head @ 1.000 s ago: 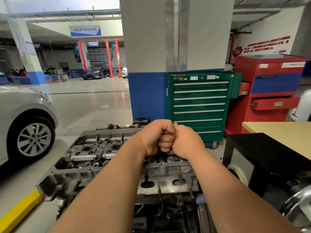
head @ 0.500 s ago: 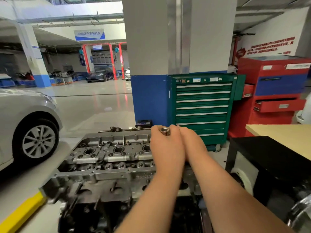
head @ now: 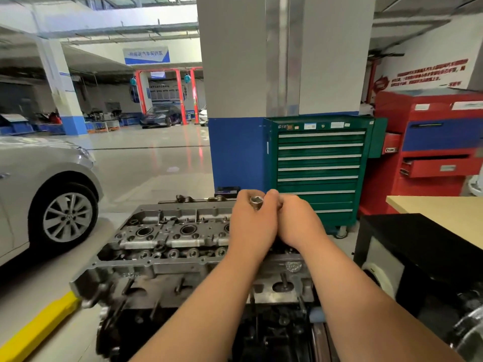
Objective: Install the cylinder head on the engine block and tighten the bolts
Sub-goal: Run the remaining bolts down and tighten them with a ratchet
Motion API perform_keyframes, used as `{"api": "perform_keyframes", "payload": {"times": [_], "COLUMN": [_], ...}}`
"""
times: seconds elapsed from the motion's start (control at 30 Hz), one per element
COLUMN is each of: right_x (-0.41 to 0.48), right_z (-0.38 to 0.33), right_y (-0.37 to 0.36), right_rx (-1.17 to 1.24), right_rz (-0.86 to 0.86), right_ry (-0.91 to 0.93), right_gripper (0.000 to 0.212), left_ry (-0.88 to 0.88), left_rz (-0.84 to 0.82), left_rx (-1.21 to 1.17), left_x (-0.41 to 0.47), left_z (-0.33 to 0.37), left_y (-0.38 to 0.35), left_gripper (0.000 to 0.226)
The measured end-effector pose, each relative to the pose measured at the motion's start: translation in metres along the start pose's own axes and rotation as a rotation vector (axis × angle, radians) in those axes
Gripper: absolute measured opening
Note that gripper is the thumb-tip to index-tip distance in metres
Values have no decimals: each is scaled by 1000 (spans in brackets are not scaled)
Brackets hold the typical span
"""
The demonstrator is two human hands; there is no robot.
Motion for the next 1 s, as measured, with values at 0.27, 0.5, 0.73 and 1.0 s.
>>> {"api": "perform_keyframes", "payload": {"times": [0.27, 0.5, 0.73, 1.0], "right_x": [-14, -10, -6, -11], "right_z": [-70, -59, -53, -66], "right_y": [-31, -39, -29, -41], "right_rx": [922, 991, 825, 1069], "right_rz": [-591, -205, -4, -330], "right_ry": [-95, -308, -213, -327], "right_gripper": [24, 58, 41, 52], "left_ry": [-248, -191, -154, -141], "left_rz": [-153, -113, -134, -145], "left_rx": [1136, 1163, 1118, 1110], "left_x": [56, 61, 59, 59], "left_z": [-35, -51, -54, -54], "left_y": [111, 122, 126, 125], "left_gripper": [52, 61, 58, 54]}}
Point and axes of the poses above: each hand's wrist, its own x-axis towards the middle knuckle, its own y-axis out of the back of the hand, z = x × y, the point moved 8 cm from there along x, towards the middle knuckle, and after that the axes turned 6 degrees about z, right-handed, at the moved point
